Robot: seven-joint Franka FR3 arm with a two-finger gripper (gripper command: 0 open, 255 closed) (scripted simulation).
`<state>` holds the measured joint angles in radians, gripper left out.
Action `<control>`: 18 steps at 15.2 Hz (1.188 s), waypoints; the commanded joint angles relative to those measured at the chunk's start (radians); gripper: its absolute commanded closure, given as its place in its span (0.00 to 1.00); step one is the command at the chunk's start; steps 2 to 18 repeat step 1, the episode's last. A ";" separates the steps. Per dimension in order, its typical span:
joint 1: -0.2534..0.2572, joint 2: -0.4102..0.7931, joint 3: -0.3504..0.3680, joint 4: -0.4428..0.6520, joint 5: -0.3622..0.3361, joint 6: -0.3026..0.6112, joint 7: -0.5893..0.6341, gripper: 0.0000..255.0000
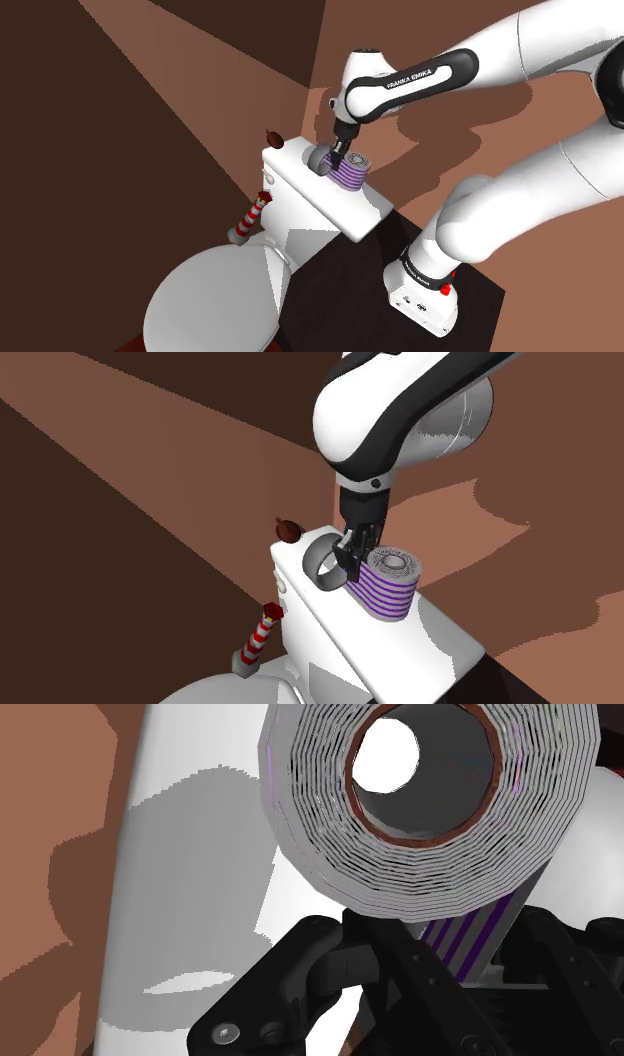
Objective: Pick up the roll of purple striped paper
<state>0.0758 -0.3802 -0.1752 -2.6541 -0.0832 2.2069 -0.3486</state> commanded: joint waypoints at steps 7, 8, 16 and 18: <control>-0.001 -0.007 0.000 0.004 -0.001 -0.010 0.000 1.00; -0.001 -0.007 0.000 0.004 -0.001 -0.010 0.000 1.00; -0.001 -0.007 0.000 0.004 -0.001 -0.010 0.000 1.00; -0.001 -0.007 0.000 0.004 -0.001 -0.010 0.000 1.00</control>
